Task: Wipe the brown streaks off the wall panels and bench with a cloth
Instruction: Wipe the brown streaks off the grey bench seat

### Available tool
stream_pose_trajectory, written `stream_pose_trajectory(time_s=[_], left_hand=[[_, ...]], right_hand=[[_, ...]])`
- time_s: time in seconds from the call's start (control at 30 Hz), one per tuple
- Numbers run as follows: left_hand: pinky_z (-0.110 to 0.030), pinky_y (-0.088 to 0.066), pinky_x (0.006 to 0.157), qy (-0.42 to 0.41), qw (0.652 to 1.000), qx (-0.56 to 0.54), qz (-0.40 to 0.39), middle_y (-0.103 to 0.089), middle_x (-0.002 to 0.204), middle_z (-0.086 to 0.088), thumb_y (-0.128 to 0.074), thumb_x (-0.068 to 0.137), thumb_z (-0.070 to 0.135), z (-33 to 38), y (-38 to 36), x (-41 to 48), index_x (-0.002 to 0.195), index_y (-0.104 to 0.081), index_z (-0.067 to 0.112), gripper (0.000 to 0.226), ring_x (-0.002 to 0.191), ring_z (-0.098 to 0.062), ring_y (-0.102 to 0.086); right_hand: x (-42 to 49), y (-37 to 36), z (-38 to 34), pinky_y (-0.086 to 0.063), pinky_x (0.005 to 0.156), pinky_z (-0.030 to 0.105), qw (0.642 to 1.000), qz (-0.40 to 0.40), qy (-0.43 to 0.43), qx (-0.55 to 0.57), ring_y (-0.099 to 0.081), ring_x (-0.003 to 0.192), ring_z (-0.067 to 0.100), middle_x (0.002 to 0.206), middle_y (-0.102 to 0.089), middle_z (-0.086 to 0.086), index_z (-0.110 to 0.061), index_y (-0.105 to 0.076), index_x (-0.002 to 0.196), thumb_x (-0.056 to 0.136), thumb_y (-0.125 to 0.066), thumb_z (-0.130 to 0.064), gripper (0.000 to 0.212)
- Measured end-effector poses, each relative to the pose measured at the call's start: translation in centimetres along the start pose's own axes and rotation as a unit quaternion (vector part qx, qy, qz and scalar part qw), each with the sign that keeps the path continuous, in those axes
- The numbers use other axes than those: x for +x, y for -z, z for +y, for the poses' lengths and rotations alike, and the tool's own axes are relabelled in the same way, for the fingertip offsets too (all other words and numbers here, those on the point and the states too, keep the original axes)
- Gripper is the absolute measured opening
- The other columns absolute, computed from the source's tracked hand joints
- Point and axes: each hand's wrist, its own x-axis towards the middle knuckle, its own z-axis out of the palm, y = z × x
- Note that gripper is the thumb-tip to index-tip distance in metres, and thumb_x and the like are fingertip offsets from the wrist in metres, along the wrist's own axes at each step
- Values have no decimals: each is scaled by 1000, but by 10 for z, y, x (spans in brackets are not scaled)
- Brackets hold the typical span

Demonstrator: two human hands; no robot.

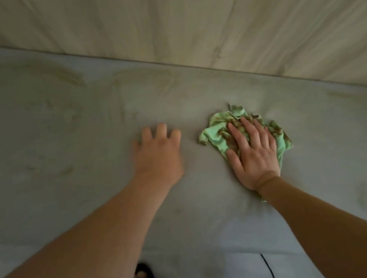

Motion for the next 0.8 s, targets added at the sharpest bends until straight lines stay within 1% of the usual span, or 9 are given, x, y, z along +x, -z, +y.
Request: stream_pose_trajectory(time_s=[0.1, 0.2, 0.27, 0.37, 0.43, 0.53, 0.67, 0.73, 0.8], left_hand=[[-44, -40, 103, -30, 999, -22, -15, -36, 153, -4, -57, 89, 29, -18, 3, -10, 138, -48, 24, 50, 136, -31, -38], [-44, -47, 89, -42, 998, -39, 19, -59, 120, -10, -53, 80, 25, -37, 16, -31, 107, -65, 13, 31, 114, -34, -56], [-42, -48, 82, -11, 999, -36, 17, -62, 102, -9, -47, 79, 27, -48, 31, -51, 94, -65, 14, 27, 104, -34, -58], [-39, -45, 86, 49, 998, -6, -33, -63, 109, -6, -49, 90, 27, -55, 57, -85, 104, -63, 17, 22, 112, -29, -55], [-38, -45, 86, 83, 995, 11, -52, -63, 111, -7, -49, 94, 27, -56, 74, -110, 108, -63, 15, 23, 113, -29, -56], [-38, -48, 83, 145, 988, -42, -34, -63, 106, -11, -50, 94, 23, -48, 103, -155, 103, -64, 11, 20, 106, -32, -59], [-40, -50, 75, 199, 967, -155, 45, -61, 93, -12, -53, 93, 16, -29, 160, -231, 91, -62, 8, 13, 95, -34, -59], [-42, -52, 73, 193, 963, -170, 83, -59, 89, -11, -55, 91, 13, -20, 197, -274, 87, -62, 10, 9, 92, -34, -59], [-44, -54, 77, 199, 955, -190, 113, -63, 91, -13, -56, 88, 7, -14, 240, -324, 89, -66, 9, 11, 93, -36, -61]], right_hand=[[0, -2, 0, -20, 122, 54, 1000, 2, 0, -6, -26, 153, 36, 165, -31, 7, -30, -39, 157, 96, -40, -56, 66], [2, -3, -1, -18, 123, 53, 1000, -2, -1, -5, -26, 153, 35, 165, -31, 6, -32, -39, 157, 98, -39, -55, 64], [2, 1, -5, -17, 123, 53, 1000, -7, -7, 4, -25, 153, 35, 165, -31, 4, -34, -39, 157, 100, -37, -53, 60], [1, 14, -12, -14, 123, 53, 999, -32, -16, 5, -24, 153, 35, 164, -34, 4, -36, -41, 156, 102, -35, -50, 56], [6, 32, -20, -17, 122, 53, 996, -80, -31, -4, -29, 149, 40, 160, -40, 10, -29, -47, 152, 103, -42, -38, 50], [6, 83, -41, -37, 112, 51, 977, -210, -30, 8, -44, 131, 46, 145, -50, 20, -15, -53, 141, 98, -46, -13, 43], [-24, 177, -81, -50, 93, 36, 933, -269, -5, 240, -65, 108, 31, 117, -68, 11, -15, -63, 126, 104, -49, -11, 26], [-43, 234, -108, -51, 79, 25, 890, -296, 5, 348, -65, 95, 23, 100, -69, 1, -18, -63, 114, 104, -50, -8, 19], [-64, 303, -141, -50, 69, 16, 831, -330, 21, 447, -63, 87, 19, 93, -65, -2, -14, -62, 111, 104, -51, -2, 18]])
